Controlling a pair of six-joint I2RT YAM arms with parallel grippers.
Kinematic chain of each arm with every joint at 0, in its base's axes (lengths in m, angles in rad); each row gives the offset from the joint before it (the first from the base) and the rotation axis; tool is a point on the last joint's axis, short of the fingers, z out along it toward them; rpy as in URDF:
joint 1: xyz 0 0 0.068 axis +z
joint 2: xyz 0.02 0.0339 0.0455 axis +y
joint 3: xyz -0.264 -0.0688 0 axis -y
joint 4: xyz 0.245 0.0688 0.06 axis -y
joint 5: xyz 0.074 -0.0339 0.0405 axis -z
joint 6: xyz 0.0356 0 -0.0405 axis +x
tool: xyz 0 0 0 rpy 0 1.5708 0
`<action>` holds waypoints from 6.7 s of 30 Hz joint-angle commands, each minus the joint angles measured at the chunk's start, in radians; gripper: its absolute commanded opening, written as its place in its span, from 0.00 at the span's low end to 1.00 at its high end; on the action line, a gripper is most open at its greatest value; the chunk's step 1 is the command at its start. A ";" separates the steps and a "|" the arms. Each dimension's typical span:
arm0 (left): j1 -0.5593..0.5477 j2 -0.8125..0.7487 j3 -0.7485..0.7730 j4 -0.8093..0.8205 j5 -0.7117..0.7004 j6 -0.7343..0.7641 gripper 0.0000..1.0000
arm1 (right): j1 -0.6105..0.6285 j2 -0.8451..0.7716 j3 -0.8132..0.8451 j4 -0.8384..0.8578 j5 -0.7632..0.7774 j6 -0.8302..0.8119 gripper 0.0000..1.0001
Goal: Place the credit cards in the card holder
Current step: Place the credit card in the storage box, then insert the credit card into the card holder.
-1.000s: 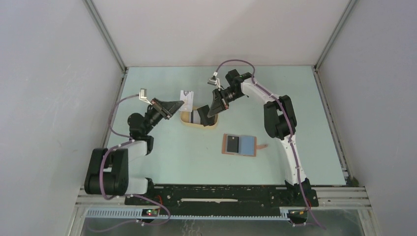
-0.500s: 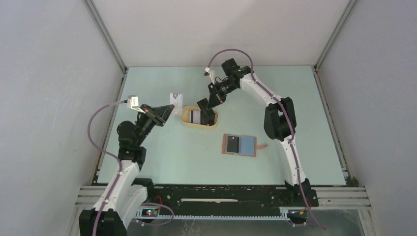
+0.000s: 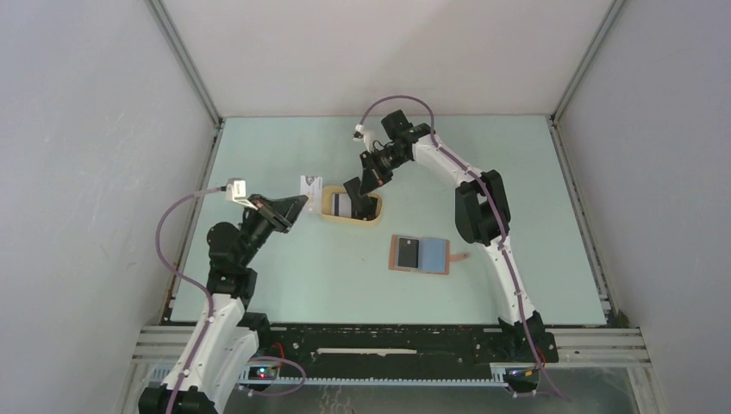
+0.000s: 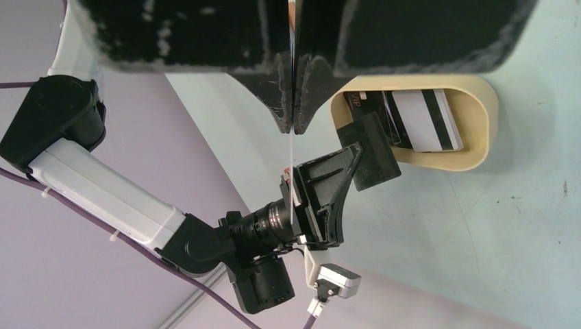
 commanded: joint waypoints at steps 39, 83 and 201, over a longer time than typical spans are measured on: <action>-0.830 0.189 -0.080 0.579 -0.361 0.054 0.00 | -0.276 -1.583 -1.376 0.386 -0.425 -0.246 1.00; -1.000 0.610 -0.007 0.931 -0.514 0.024 0.42 | -0.209 -1.306 -1.329 0.437 -0.608 -0.019 0.00; -0.668 1.142 0.320 0.572 0.033 -0.035 0.00 | -0.303 -0.692 -1.117 -0.048 0.459 -0.354 0.26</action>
